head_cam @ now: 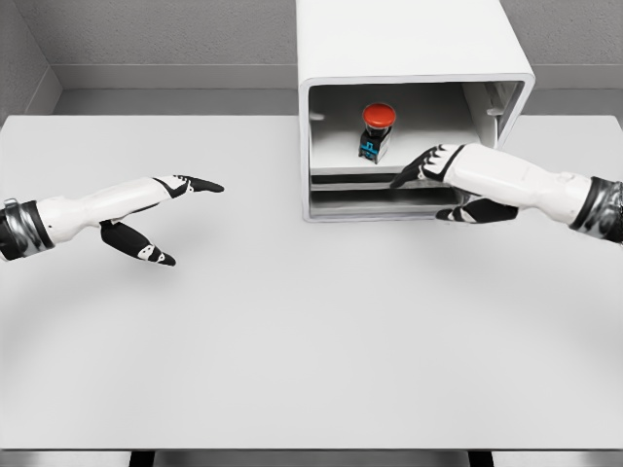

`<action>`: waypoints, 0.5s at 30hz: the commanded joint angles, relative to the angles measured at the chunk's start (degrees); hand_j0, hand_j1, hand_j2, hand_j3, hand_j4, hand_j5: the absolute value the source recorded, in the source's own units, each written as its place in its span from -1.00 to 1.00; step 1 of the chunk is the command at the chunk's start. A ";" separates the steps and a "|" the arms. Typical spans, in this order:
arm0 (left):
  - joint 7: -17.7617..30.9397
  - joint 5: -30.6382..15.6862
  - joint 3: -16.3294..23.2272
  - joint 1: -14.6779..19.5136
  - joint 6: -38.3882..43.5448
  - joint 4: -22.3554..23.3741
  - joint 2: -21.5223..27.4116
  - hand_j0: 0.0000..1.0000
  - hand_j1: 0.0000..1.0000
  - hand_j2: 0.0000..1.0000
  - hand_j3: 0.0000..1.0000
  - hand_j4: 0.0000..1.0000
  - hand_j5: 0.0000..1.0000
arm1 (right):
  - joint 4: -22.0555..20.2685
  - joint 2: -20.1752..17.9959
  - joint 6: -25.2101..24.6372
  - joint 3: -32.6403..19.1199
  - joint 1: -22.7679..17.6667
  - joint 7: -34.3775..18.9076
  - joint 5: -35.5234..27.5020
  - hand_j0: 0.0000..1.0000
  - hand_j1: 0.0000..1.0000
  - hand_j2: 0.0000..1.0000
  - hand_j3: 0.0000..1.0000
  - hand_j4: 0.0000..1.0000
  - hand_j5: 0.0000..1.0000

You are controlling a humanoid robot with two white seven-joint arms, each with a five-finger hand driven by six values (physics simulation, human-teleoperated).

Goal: Slide open multi-storey tabletop storage cabinets and put open load switch and slide close multi-storey tabletop storage cabinets

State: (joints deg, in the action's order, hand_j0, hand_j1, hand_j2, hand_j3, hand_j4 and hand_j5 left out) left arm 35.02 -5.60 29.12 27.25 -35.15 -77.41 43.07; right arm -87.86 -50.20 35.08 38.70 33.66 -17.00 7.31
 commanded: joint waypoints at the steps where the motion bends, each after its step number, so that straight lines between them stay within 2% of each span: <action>1: -0.02 -0.47 -0.02 0.00 0.15 -0.02 0.09 1.00 1.00 1.00 1.00 1.00 1.00 | 1.90 1.06 -0.08 1.03 0.00 -0.23 -0.37 0.58 0.58 0.58 0.58 0.58 0.58; 4: -0.02 -0.47 -0.02 0.00 0.15 -0.02 0.09 1.00 1.00 1.00 1.00 1.00 1.00 | 1.99 1.50 -0.08 1.12 0.00 -0.67 -0.28 0.59 0.59 0.59 0.59 0.59 0.59; 6: -0.02 -0.47 -0.02 0.00 0.15 -0.02 0.09 1.00 1.00 1.00 1.00 1.00 1.00 | -0.47 0.89 -0.08 0.85 -0.18 -0.40 -0.37 0.59 0.59 0.59 0.59 0.59 0.59; 8: -0.02 -0.47 -0.02 0.00 0.15 -0.02 0.09 1.00 1.00 1.00 1.00 1.00 1.00 | -1.17 0.19 -0.08 0.59 -0.44 -0.23 -0.54 0.59 0.59 0.59 0.59 0.59 0.59; 11: -0.02 -0.47 -0.02 0.00 0.15 -0.02 0.09 1.00 1.00 1.00 1.00 1.00 1.00 | -3.72 -2.01 -0.08 -0.38 -0.53 0.04 -1.15 0.59 0.59 0.59 0.59 0.59 0.59; 13: -0.02 -0.47 -0.02 0.00 0.15 -0.02 0.00 1.00 1.00 1.00 1.00 1.00 1.00 | -7.06 -6.84 -0.08 -2.13 -0.62 0.04 -5.55 0.59 0.59 0.59 0.59 0.59 0.59; 15: -0.02 -0.47 -0.02 0.00 0.15 -0.02 0.00 1.00 1.00 1.00 1.00 1.00 1.00 | -8.29 -8.43 -0.08 -2.40 -0.70 0.30 -7.13 0.58 0.58 0.58 0.58 0.58 0.58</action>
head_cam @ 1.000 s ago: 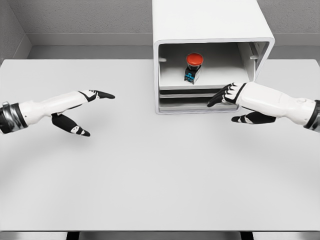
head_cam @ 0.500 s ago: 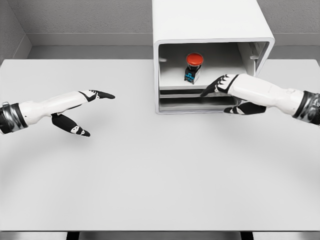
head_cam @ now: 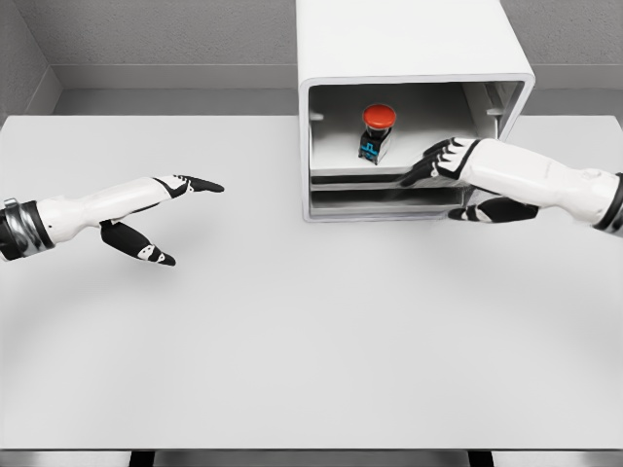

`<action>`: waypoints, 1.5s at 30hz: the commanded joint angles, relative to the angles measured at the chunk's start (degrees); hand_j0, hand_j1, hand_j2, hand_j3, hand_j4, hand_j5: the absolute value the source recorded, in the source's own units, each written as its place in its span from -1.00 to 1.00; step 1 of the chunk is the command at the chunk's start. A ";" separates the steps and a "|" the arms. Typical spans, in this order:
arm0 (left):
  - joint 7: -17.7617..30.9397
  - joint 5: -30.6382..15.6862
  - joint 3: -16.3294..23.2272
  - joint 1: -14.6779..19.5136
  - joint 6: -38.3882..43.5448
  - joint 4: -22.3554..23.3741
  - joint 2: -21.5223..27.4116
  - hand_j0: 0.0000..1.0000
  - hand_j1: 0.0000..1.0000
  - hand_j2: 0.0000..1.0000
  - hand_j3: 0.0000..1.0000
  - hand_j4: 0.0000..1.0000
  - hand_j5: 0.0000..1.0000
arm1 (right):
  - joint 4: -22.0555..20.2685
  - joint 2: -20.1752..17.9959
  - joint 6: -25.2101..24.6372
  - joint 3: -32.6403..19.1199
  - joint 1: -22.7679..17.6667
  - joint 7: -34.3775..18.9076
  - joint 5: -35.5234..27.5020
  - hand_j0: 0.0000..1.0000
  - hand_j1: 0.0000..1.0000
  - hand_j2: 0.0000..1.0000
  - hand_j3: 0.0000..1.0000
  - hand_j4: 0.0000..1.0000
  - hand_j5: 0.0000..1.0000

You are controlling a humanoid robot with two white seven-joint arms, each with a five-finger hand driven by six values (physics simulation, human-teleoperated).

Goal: Slide open multi-storey tabletop storage cabinets and put open load switch and slide close multi-storey tabletop storage cabinets

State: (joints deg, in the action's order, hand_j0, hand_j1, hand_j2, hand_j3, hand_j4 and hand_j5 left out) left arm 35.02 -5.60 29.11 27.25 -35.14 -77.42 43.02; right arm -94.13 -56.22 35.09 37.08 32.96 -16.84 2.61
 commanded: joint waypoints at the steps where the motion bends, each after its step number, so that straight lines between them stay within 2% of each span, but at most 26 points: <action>1: -0.02 -0.47 -0.02 0.00 0.14 -0.01 0.04 1.00 1.00 1.00 1.00 1.00 1.00 | -2.28 -2.41 -0.09 -0.69 0.00 0.75 -2.44 0.56 0.56 0.56 0.56 0.56 0.56; 5: -0.02 -0.47 -0.02 0.00 0.14 -0.01 0.04 1.00 1.00 1.00 1.00 1.00 1.00 | -3.42 -3.29 -0.09 1.50 -1.14 0.67 -2.08 0.49 0.49 0.49 0.49 0.49 0.49; 8: -0.02 -0.47 -0.02 0.00 0.14 -0.01 0.13 1.00 1.00 1.00 1.00 1.00 1.00 | -3.69 -3.37 -0.09 4.67 -1.05 -2.67 -1.73 0.37 0.37 0.37 0.37 0.37 0.37; 11: -0.02 -0.47 -0.02 0.00 0.14 -0.01 0.13 1.00 1.00 1.00 1.00 1.00 1.00 | -3.86 -3.29 -0.09 7.57 -0.88 -4.70 -1.03 0.37 0.37 0.37 0.37 0.37 0.37; 14: -0.02 -0.47 -0.02 -0.09 0.14 -0.01 0.13 1.00 1.00 1.00 1.00 1.00 1.00 | -3.34 -3.46 -0.09 7.66 -0.53 -4.61 -0.41 0.36 0.36 0.36 0.36 0.36 0.36; 16: -0.02 -0.38 -0.02 -0.26 0.14 0.16 0.13 1.00 1.00 1.00 1.00 1.00 1.00 | -1.58 -2.67 -0.09 8.10 0.70 -4.61 -0.41 0.36 0.36 0.36 0.36 0.36 0.36; 18: -0.02 -0.38 -0.02 -0.26 0.14 0.16 0.13 1.00 1.00 1.00 1.00 1.00 1.00 | 1.58 -0.83 -0.09 12.32 4.48 -4.52 -0.41 0.36 0.36 0.36 0.36 0.36 0.36; 23: -0.02 -0.38 -0.02 -0.35 0.14 0.16 0.13 1.00 1.00 1.00 1.00 1.00 1.00 | 3.96 1.28 -0.09 12.49 4.48 -4.61 -0.41 0.36 0.36 0.36 0.36 0.36 0.36; 26: -0.02 -0.29 -0.02 -0.35 0.14 0.34 0.13 1.00 1.00 1.00 1.00 1.00 1.00 | 4.84 1.81 -0.09 12.41 5.80 -4.61 -0.50 0.36 0.36 0.36 0.36 0.36 0.36; 28: -0.02 -0.29 -0.02 -0.35 0.14 0.43 0.13 1.00 1.00 1.00 1.00 1.00 1.00 | 7.56 3.22 -0.09 12.49 7.21 -4.61 -0.50 0.36 0.36 0.36 0.36 0.36 0.36; 34: -0.02 -0.38 -0.02 -0.44 0.14 0.43 0.13 1.00 1.00 1.00 1.00 1.00 1.00 | 10.37 6.03 -0.09 12.93 7.82 -4.70 -0.50 0.36 0.36 0.36 0.36 0.36 0.36; 36: -0.02 -0.38 -0.02 -0.35 0.14 0.43 0.13 1.00 1.00 1.00 1.00 1.00 1.00 | 13.27 8.14 -0.09 15.57 10.28 -4.78 -0.50 0.36 0.36 0.36 0.36 0.36 0.36; 40: -0.02 -0.38 -0.02 -0.44 0.14 0.43 0.13 1.00 1.00 1.00 1.00 1.00 1.00 | 17.32 10.95 -0.09 17.24 11.69 -4.87 -0.41 0.36 0.36 0.36 0.36 0.36 0.36; 44: -0.02 -0.38 -0.02 -0.44 0.14 0.43 0.13 1.00 1.00 1.00 1.00 1.00 1.00 | 17.76 11.13 -0.09 18.12 12.39 -4.87 -0.33 0.36 0.36 0.36 0.36 0.36 0.36; 45: -0.02 -0.38 -0.02 -0.44 0.14 0.43 0.13 1.00 1.00 1.00 1.00 1.00 1.00 | 15.22 10.60 -0.09 18.03 12.39 -4.78 -0.24 0.36 0.36 0.36 0.36 0.36 0.36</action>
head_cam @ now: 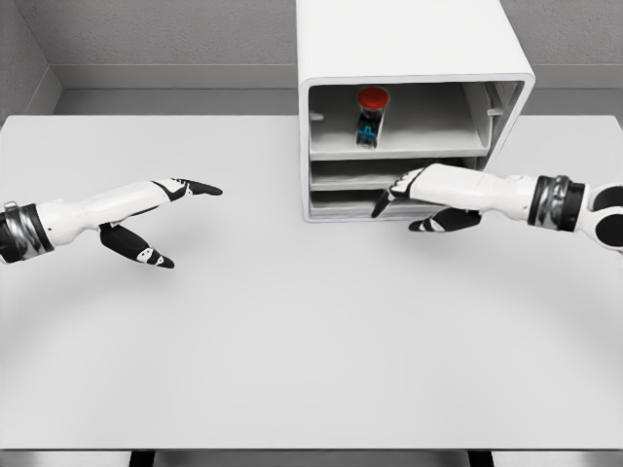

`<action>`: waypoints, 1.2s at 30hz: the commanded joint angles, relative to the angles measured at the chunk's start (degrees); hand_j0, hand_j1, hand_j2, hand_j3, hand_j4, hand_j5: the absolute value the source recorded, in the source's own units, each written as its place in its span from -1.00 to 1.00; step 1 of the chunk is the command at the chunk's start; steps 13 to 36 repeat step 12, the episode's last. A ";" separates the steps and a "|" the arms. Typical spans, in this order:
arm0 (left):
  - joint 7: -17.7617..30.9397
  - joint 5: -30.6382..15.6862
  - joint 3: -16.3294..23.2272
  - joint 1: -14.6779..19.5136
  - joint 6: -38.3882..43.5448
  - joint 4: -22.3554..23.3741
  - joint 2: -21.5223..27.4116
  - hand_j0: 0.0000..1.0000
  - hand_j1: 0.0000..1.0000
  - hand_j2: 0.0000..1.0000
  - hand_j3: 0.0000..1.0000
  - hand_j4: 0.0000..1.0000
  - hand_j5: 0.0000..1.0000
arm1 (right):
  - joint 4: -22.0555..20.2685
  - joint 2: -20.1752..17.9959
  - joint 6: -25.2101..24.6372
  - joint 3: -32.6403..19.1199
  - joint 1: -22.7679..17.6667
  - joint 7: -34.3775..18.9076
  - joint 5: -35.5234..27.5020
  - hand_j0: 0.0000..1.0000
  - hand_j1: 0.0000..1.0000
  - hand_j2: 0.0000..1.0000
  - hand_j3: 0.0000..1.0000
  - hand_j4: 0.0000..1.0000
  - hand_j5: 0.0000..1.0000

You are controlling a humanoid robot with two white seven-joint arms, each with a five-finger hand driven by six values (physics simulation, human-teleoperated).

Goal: Slide open multi-storey tabletop storage cabinets and put open load switch and slide close multi-storey tabletop storage cabinets

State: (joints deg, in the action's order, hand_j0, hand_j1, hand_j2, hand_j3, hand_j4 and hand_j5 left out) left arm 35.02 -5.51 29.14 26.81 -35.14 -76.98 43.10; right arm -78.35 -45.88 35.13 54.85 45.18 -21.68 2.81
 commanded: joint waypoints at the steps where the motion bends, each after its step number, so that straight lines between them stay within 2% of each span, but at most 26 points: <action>1: -0.02 -0.47 -0.05 0.00 0.14 -0.10 0.05 1.00 1.00 1.00 1.00 1.00 1.00 | -7.07 -3.94 -0.13 -0.10 -0.09 0.32 -0.35 0.37 0.37 0.37 0.37 0.37 0.37; 2: -0.02 -0.47 -0.05 0.00 0.14 -0.01 0.05 1.00 1.00 1.00 1.00 1.00 1.00 | -13.76 -9.57 -0.13 -0.89 -0.18 0.76 -0.35 0.37 0.37 0.37 0.37 0.37 0.37; 4: -0.02 -0.47 -0.05 0.00 0.14 -0.01 0.05 1.00 1.00 1.00 1.00 1.00 1.00 | -18.07 -15.90 -0.13 -2.30 -0.44 2.96 -0.88 0.37 0.37 0.37 0.37 0.37 0.37; 5: -0.02 -0.47 -0.05 0.00 0.14 -0.01 0.05 1.00 1.00 1.00 1.00 1.00 1.00 | -18.25 -17.23 -0.13 -2.21 -1.40 3.31 -0.79 0.45 0.45 0.45 0.45 0.45 0.45; 7: -0.02 -0.55 -0.05 -0.09 0.14 -0.10 0.05 1.00 1.00 1.00 1.00 1.00 1.00 | -18.77 -22.93 -0.13 -2.30 -3.52 4.36 -0.79 1.00 1.00 1.00 1.00 1.00 1.00; 8: -0.02 -0.55 -0.05 -0.18 0.14 -0.10 0.14 1.00 1.00 1.00 1.00 1.00 1.00 | -19.04 -25.66 -0.13 -2.21 -4.13 5.77 -0.79 1.00 1.00 1.00 1.00 1.00 1.00; 11: -0.02 -0.55 -0.05 -0.26 0.14 -0.10 0.23 1.00 1.00 1.00 1.00 1.00 1.00 | -19.13 -28.65 -0.13 -2.47 -5.89 6.12 -0.70 1.00 1.00 1.00 1.00 1.00 1.00; 36: -0.02 -0.55 -0.05 -0.26 0.14 -0.10 0.32 1.00 1.00 1.00 1.00 1.00 1.00 | -19.13 -28.92 -0.13 -2.56 -5.89 6.21 -0.70 1.00 1.00 1.00 1.00 1.00 1.00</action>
